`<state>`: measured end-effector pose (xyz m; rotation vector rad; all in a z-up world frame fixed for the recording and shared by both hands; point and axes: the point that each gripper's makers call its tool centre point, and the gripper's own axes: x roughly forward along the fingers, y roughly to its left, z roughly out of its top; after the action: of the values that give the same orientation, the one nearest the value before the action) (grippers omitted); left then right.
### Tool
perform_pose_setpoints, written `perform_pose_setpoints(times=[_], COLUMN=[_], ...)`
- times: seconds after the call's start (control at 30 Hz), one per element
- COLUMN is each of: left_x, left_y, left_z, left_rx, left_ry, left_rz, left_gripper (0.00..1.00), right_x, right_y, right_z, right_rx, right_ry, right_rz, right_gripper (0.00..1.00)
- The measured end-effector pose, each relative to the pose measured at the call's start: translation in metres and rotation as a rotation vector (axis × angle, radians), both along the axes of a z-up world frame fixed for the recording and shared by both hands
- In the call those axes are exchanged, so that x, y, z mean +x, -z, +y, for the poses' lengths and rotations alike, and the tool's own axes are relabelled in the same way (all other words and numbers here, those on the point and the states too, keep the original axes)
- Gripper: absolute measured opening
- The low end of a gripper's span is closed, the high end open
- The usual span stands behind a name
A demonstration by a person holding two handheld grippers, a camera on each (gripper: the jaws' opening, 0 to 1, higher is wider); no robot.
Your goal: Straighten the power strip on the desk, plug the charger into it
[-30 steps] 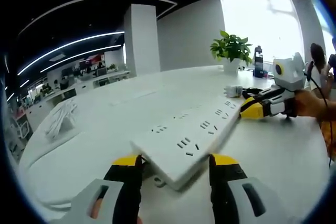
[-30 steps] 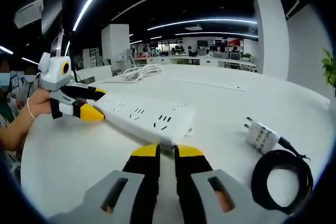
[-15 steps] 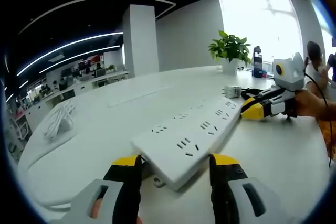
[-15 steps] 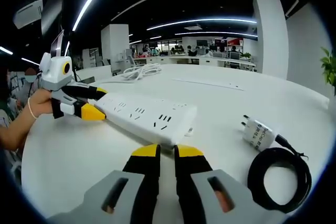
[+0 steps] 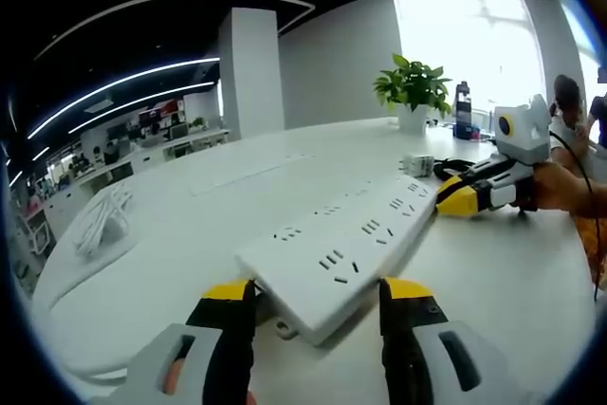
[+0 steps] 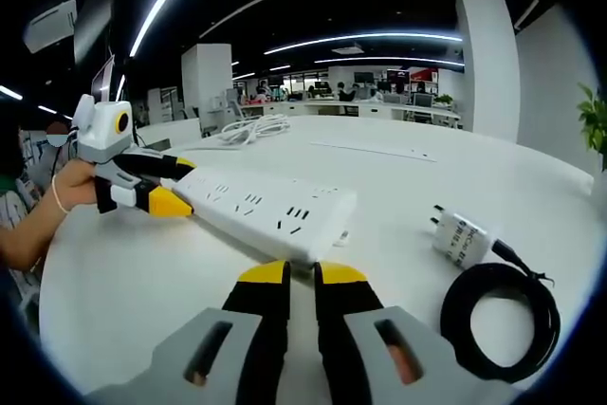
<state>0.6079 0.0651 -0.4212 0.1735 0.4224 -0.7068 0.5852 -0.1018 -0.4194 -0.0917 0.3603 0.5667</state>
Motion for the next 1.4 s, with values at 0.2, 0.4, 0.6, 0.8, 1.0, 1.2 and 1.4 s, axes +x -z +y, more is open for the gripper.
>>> perform_pose_setpoints(times=[0.2,0.4,0.6,0.8,1.0,1.2,1.4], left_x=[0.000,0.001,0.002,0.003,0.002,0.002,0.002], left_y=[0.000,0.000,0.000,0.000,0.000,0.000,-0.001], left_z=[-0.002,-0.003,-0.004,-0.006,-0.008,-0.010,-0.011], left_rx=[0.000,0.000,0.001,0.001,0.001,0.001,0.000], left_ry=[0.003,0.004,0.008,0.010,0.014,0.014,0.014], left_rz=[0.000,0.000,0.001,0.002,0.002,0.003,0.003], left_gripper=[0.53,0.53,0.53,0.53,0.53,0.53,0.53], right_x=[-0.001,-0.002,-0.001,-0.002,-0.002,-0.002,-0.002], right_y=[0.000,0.000,0.000,0.000,0.001,0.001,0.001], right_z=[-0.001,-0.002,-0.004,-0.006,-0.008,-0.009,-0.011], right_rx=[0.000,0.000,0.001,0.000,-0.001,0.000,-0.006], right_ry=[0.002,0.001,0.005,0.007,0.010,0.012,0.012], right_rz=[-0.001,0.001,0.002,0.003,0.004,0.005,0.005], right_gripper=[0.09,0.08,0.08,0.08,0.08,0.08,0.08])
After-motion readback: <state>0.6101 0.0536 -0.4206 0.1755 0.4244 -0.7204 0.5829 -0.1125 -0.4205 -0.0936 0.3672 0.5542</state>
